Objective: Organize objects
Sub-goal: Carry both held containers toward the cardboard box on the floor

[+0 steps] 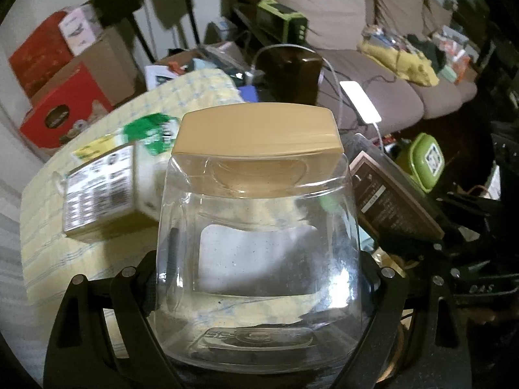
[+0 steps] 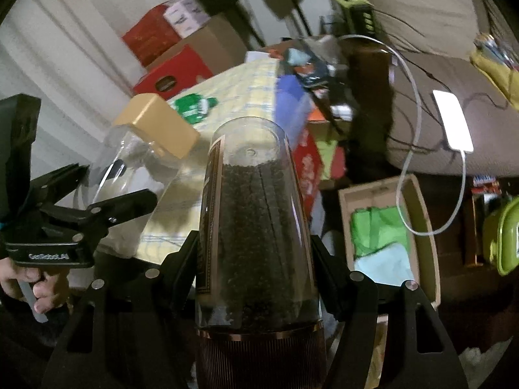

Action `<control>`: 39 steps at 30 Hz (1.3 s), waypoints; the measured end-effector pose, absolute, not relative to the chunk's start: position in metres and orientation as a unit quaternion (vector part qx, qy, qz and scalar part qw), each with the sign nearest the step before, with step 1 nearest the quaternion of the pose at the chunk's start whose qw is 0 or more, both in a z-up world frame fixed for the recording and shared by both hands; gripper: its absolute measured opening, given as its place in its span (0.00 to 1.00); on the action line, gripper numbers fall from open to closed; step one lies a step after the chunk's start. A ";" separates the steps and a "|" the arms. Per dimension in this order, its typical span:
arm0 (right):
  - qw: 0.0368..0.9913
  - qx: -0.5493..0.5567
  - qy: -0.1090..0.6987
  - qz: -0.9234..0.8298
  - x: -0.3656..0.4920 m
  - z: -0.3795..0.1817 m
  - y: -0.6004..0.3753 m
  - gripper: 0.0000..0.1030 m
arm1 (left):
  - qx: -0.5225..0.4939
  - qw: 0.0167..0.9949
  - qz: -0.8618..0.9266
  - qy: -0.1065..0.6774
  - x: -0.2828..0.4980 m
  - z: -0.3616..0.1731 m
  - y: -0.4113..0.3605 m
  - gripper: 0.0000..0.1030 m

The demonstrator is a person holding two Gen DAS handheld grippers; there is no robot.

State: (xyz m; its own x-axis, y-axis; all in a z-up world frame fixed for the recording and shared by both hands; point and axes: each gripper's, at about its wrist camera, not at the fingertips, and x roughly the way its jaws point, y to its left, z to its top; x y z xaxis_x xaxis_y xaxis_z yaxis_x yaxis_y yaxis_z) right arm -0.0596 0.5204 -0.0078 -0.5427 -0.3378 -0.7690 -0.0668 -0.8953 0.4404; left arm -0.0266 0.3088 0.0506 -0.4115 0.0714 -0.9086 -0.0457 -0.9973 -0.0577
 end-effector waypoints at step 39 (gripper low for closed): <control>-0.059 0.525 -0.330 -0.782 -0.003 -0.112 0.650 0.65 | -0.625 0.096 0.774 -0.021 -0.073 -0.043 0.476 0.86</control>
